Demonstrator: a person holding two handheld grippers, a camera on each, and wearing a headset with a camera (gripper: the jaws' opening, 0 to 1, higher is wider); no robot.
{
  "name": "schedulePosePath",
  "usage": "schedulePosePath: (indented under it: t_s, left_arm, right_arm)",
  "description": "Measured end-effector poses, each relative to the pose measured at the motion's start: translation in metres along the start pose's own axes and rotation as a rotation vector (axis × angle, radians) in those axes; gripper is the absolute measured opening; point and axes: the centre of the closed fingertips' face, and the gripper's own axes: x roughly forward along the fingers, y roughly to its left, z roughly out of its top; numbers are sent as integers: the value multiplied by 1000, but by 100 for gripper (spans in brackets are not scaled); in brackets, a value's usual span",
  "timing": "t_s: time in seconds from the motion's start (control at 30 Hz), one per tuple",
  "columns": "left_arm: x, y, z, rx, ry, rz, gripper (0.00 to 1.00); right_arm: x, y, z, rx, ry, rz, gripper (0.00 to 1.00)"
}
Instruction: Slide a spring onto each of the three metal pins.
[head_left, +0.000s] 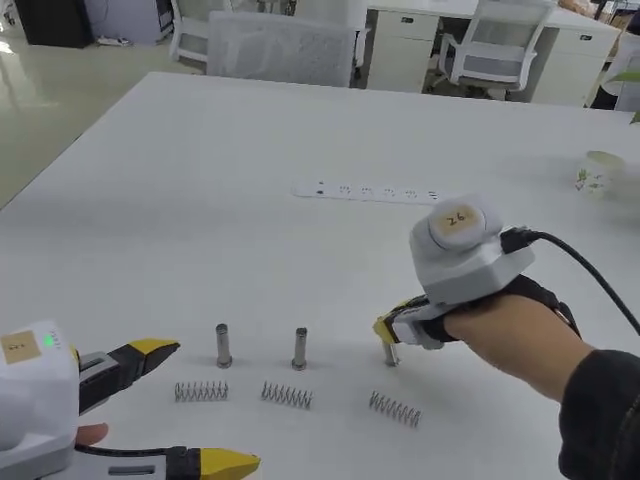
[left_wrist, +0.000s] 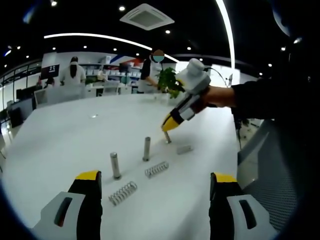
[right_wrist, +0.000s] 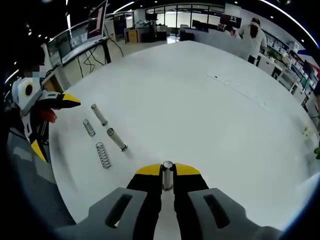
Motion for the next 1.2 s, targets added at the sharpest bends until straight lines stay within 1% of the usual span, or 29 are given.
schedulePosePath:
  t_s: [0.27, 0.5, 0.77, 1.2]
  left_arm:
    - [0, 0, 1, 1, -3, 2, 86]
    - [-1, 0, 1, 2, -2, 5, 86]
    - [-2, -1, 2, 5, 0, 5, 86]
    - [-4, -2, 1, 7, 3, 7, 86]
  right_arm:
    - [-4, 4, -3, 17, -13, 13, 5]
    - [-5, 4, -4, 19, -39, 15, 5]
    - [-5, 7, -5, 5, -38, 30, 5]
    - [-6, 7, -7, -7, -39, 29, 5]
